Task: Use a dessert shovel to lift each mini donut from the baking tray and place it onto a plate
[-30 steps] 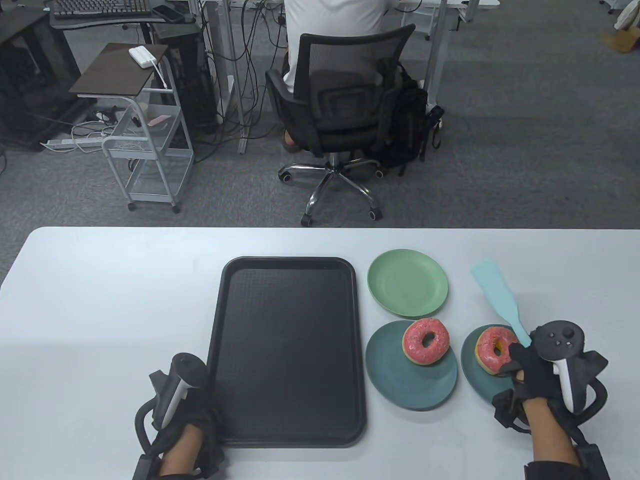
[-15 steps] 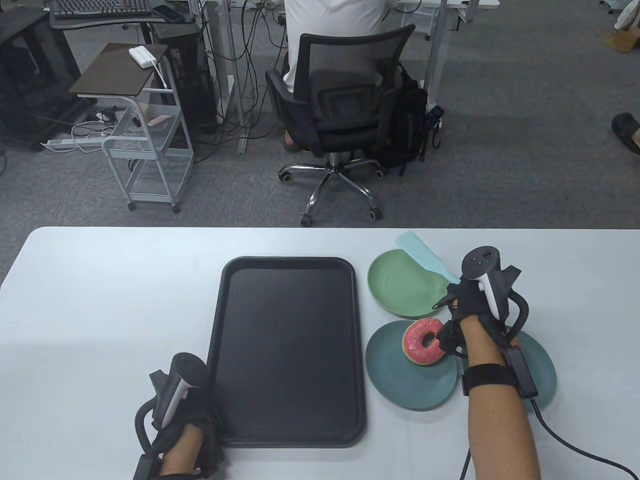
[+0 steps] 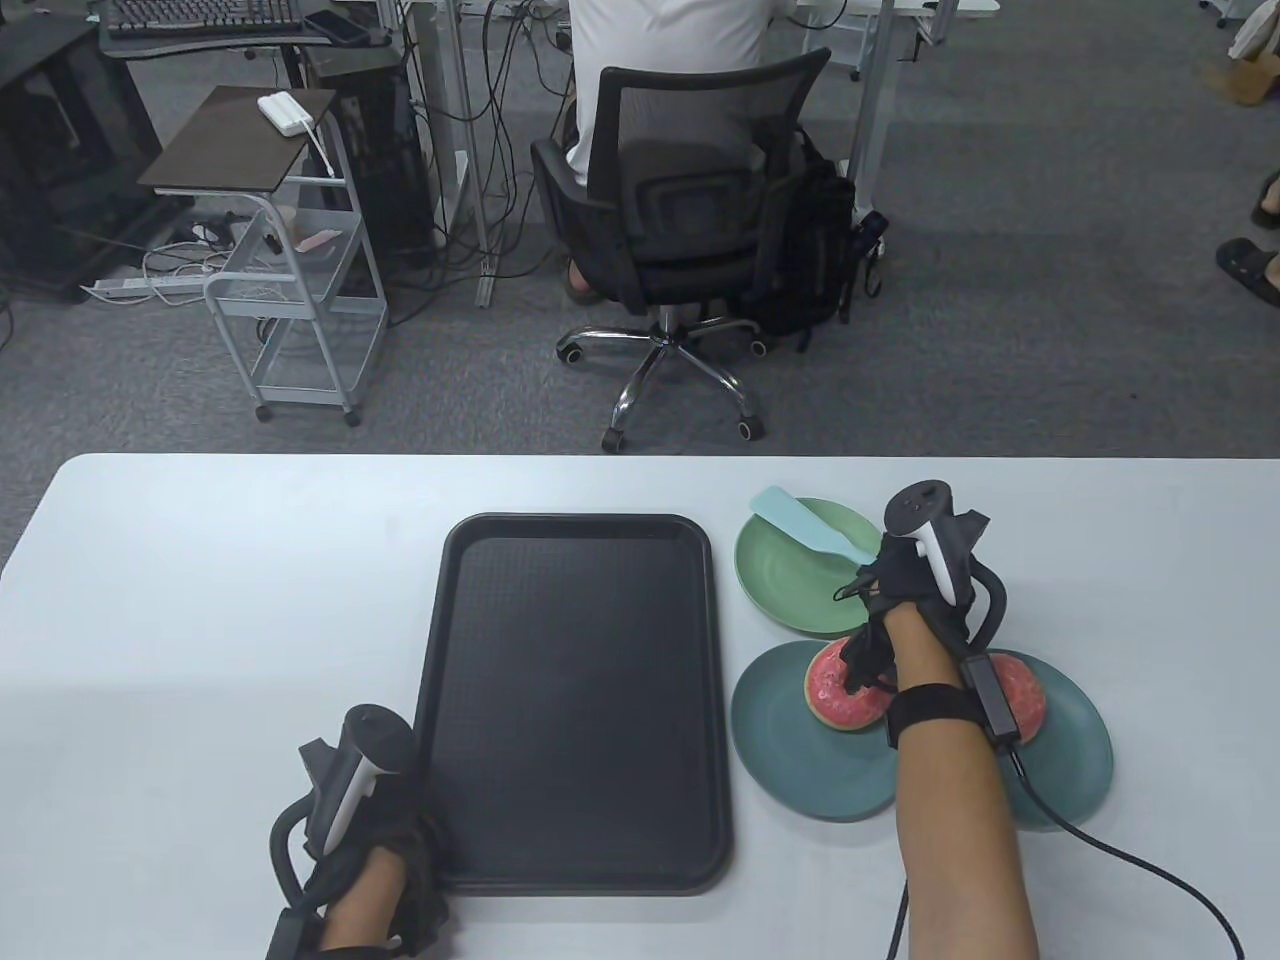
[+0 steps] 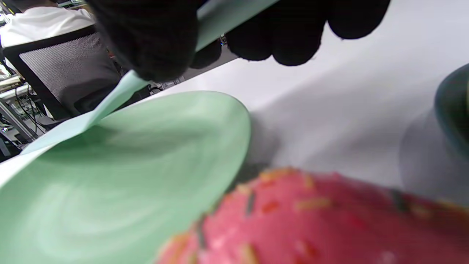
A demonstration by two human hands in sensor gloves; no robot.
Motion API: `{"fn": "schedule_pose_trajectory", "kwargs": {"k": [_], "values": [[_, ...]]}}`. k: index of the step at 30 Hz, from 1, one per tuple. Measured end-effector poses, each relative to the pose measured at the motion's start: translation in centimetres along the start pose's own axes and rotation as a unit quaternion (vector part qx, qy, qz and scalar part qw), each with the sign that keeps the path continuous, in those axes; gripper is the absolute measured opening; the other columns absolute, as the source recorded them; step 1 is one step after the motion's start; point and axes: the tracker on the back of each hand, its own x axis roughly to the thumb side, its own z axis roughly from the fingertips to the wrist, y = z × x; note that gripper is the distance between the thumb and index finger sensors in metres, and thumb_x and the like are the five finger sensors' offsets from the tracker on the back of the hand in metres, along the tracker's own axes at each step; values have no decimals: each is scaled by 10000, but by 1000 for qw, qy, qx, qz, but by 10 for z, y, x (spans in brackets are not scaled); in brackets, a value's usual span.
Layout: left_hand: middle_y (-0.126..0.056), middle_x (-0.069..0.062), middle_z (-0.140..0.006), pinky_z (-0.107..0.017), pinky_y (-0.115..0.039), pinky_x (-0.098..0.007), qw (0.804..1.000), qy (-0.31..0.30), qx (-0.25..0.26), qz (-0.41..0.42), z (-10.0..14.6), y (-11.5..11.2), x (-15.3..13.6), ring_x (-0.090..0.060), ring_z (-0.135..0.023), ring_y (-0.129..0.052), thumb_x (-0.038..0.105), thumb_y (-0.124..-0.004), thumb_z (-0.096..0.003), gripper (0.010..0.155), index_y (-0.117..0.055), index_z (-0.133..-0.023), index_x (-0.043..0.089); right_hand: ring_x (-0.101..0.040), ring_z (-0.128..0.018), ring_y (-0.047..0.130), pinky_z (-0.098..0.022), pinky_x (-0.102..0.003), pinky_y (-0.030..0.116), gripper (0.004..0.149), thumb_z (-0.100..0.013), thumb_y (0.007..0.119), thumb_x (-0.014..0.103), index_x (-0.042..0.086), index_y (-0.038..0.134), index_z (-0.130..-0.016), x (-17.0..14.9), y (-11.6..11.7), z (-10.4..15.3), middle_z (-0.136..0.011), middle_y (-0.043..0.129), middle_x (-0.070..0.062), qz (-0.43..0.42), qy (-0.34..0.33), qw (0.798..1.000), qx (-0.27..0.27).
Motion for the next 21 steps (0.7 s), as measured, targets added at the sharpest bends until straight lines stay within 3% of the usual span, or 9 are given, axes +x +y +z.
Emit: {"fn": "schedule_pose_trajectory", "kwargs": {"k": [7,21], "values": [[-685,14,-834,-679,-542,-523,1000,0,0,0,0,0,0,-216,-606,-817,403,-717,-427,612,-492,-982,275,-480,-936,563,-733,-670,436,559,-425,878,382,244,719,-943,-5,13,-7,-1078,564,-200,36,11,999,21],[-686,20,-835,-680,-543,-523,1000,1,-1,-1,0,0,0,-215,-607,-819,403,-718,-427,612,-492,-982,276,-516,-1021,385,-755,-673,339,569,-438,870,377,243,692,-962,-1,28,-10,-1167,403,-209,83,9,995,58]]}}
